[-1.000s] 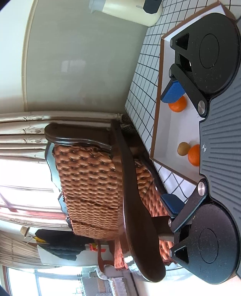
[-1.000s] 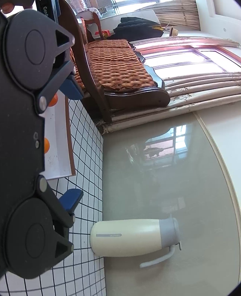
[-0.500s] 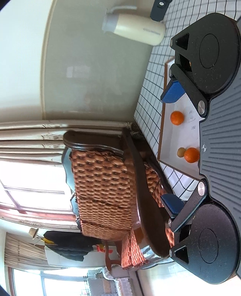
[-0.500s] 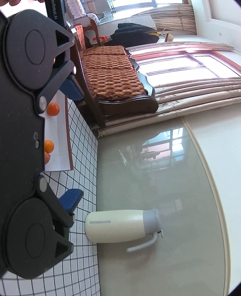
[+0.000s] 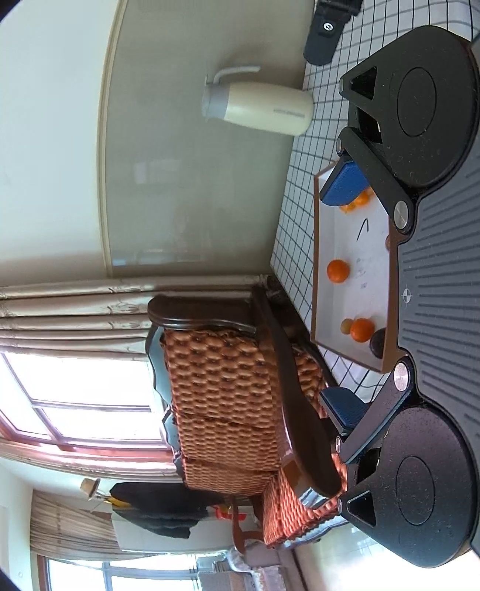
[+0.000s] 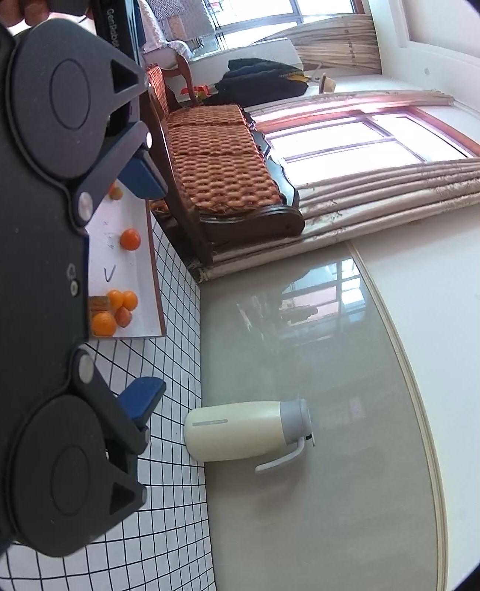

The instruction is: Organize fruits

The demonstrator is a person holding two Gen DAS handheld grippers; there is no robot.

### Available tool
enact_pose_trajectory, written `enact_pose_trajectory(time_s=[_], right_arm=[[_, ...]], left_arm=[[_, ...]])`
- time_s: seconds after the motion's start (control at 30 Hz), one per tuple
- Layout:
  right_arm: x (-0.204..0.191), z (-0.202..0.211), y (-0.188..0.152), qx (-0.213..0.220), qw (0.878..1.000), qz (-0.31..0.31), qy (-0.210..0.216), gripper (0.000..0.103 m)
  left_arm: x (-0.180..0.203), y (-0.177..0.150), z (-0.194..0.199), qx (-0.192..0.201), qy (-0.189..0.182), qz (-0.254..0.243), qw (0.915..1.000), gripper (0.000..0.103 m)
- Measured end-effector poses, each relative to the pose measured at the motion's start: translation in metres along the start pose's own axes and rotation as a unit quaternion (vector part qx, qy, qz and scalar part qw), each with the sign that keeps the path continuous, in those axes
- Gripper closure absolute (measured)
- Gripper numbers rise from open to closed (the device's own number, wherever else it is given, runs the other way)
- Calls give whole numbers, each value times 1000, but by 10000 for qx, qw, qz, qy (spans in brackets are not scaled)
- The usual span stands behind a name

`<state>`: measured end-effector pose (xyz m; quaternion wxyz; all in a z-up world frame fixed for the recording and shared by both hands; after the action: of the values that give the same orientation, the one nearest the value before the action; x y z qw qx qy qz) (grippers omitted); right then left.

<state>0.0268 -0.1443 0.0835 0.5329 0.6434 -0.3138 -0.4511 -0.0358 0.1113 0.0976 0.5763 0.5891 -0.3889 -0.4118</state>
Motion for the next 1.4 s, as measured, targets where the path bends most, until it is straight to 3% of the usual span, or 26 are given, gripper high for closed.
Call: enact_pose_trajectory(time_s=[0.4, 1.4], right_arm=[[-13, 15, 0, -80, 9998, 162, 117, 6], [-18, 13, -4, -190, 9994, 221, 167, 6]], left_arm=[[5, 0, 21, -155, -150, 106, 9997, 0], [5, 2, 17, -185, -148, 149, 9996, 0]])
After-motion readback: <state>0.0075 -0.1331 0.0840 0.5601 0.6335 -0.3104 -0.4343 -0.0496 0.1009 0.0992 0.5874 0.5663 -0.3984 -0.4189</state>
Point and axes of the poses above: each gripper's, at about its wrist camera, not at the fingertips, and z roughly against the way its jaws point, x to its right, y to its top, the point moved 5 cm from there along -z, roughly the way its jaws point, and after that the axes turned 15 degrees about x, right-handed, at the moved point
